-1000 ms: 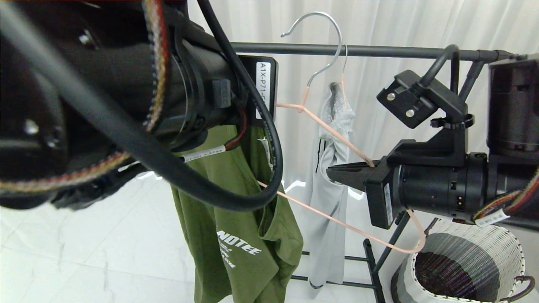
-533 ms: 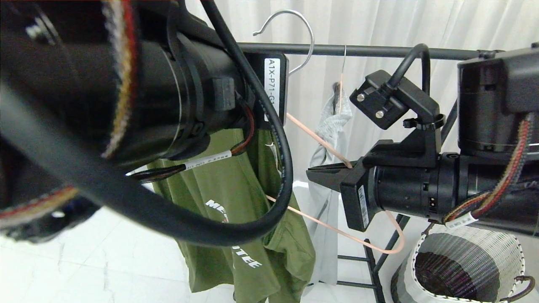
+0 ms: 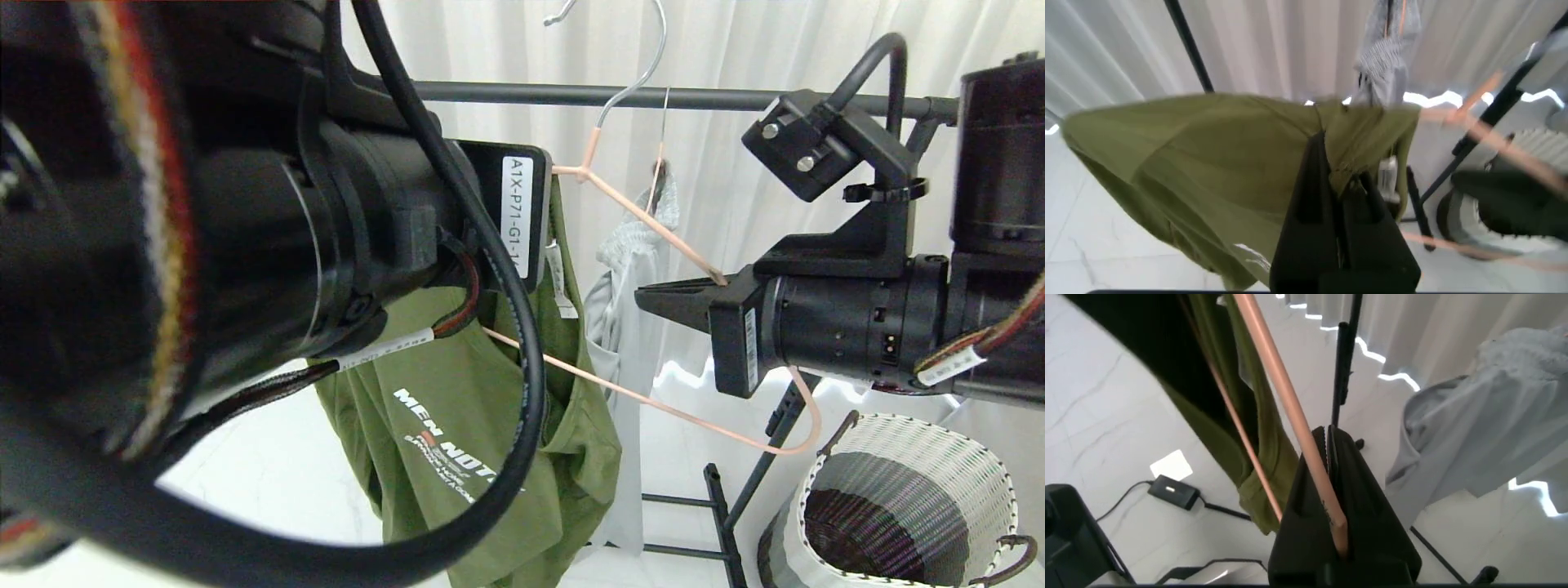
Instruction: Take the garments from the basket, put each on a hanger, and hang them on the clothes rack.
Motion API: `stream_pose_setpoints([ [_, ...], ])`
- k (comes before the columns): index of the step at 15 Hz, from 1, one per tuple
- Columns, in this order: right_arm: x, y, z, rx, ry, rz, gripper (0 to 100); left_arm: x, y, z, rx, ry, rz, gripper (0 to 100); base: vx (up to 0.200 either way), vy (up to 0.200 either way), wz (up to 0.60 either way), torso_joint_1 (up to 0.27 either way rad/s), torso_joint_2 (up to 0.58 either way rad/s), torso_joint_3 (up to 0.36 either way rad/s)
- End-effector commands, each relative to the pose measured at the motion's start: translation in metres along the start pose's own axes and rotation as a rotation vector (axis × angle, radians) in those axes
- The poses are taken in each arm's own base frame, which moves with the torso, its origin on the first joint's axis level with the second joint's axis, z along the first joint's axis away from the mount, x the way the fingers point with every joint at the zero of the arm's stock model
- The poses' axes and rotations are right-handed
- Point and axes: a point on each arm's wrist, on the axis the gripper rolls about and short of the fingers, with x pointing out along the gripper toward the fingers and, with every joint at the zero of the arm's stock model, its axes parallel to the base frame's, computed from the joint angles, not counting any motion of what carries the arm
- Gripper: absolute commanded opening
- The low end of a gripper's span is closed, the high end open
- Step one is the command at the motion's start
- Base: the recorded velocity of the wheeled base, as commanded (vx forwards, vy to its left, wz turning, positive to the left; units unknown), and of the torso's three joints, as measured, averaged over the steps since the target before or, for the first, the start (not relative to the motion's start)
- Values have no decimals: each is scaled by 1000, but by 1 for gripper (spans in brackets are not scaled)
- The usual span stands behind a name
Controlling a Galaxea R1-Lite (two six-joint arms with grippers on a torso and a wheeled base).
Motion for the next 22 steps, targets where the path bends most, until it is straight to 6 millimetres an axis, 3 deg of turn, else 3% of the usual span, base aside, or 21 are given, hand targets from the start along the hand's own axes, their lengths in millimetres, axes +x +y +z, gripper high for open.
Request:
stream_pose_setpoints([
  [1,-10,-3,5,5,-31,-9,0,-4,-3,-4,14,5,-16,0,0,0,0,0,0,0],
  [6,-17,-3,10,6,-61,-7,0,-4,-5,-5,22,9,-21,0,0,0,0,0,0,0],
  [7,-17,-3,11,7,-71,-6,0,-4,-5,-5,21,8,-21,100,0,0,0,0,0,0],
  [13,-25,-3,17,7,-117,-5,0,-7,-2,-4,9,2,-21,100,0,0,0,0,0,0],
  [16,-30,-4,18,9,-126,-10,0,-13,8,-14,31,20,-18,100,0,0,0,0,0,0],
  [19,-34,-12,17,14,-122,-41,0,-34,29,-27,51,23,-42,100,0,0,0,0,0,0],
  [22,-35,-16,12,9,-109,-60,0,-61,62,-39,115,-3,-68,100,0,0,0,0,0,0],
])
